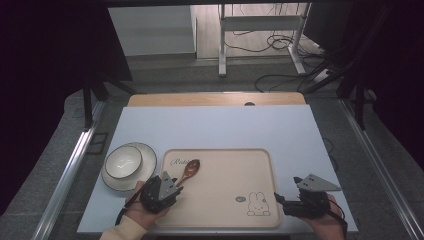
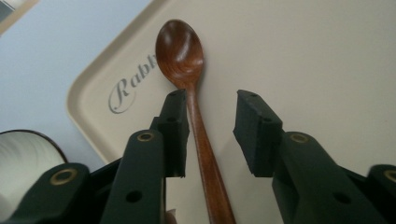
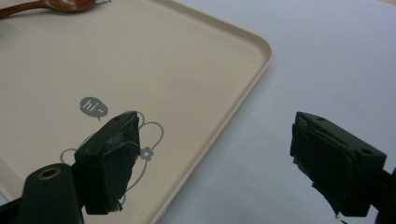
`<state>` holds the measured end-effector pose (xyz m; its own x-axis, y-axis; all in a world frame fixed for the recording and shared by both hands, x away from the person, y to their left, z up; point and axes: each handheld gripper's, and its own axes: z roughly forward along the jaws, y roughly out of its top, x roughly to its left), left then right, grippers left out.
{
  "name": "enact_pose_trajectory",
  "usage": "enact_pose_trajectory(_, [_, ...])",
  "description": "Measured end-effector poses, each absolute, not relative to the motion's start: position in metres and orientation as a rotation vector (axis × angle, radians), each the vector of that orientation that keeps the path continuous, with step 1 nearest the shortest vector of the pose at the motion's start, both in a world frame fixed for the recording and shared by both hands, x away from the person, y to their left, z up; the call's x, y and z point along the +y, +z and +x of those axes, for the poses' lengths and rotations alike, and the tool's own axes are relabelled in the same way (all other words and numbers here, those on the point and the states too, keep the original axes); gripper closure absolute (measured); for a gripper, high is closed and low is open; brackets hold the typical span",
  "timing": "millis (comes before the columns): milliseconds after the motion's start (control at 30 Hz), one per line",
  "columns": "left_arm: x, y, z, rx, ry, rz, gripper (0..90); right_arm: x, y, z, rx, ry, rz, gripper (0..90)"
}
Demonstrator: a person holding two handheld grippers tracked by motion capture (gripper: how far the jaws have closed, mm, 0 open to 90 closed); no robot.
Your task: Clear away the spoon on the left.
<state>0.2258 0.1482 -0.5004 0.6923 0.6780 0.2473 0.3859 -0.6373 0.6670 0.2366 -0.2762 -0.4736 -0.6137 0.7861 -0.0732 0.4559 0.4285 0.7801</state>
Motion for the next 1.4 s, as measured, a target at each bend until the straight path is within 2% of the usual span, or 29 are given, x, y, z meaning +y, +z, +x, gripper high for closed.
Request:
enact_pose_trajectory(200, [0.149, -0.497, 0.226, 0.83, 0.628, 2.276, 50.3, -0.276, -0.474, 0.237, 2.256, 1.039, 1.054, 16.2])
enact_pose_trajectory(300, [0.152, -0.494, 0.227, 0.851, 0.623, 2.251, 39.2, -0.276, -0.474, 0.237, 2.261, 1.038, 1.054, 16.2])
enact_pose_trajectory(567, [0.162, -0.485, 0.229, 0.882, 0.602, 2.185, 27.2, -0.278, -0.476, 0.239, 2.258, 1.051, 1.062, 16.2])
enact_pose_trajectory(767, [0.165, -0.481, 0.231, 0.882, 0.569, 2.153, 25.7, -0.28, -0.477, 0.242, 2.254, 1.084, 1.055, 16.2])
enact_pose_trajectory(1067, [0.173, -0.474, 0.227, 0.904, 0.587, 2.13, 24.9, -0.284, -0.478, 0.243, 2.265, 1.073, 1.052, 16.2])
enact_pose_trajectory(1400, [0.196, -0.474, 0.205, 0.976, 0.589, 2.069, 25.1, -0.294, -0.475, 0.238, 2.222, 1.096, 1.075, 16.2])
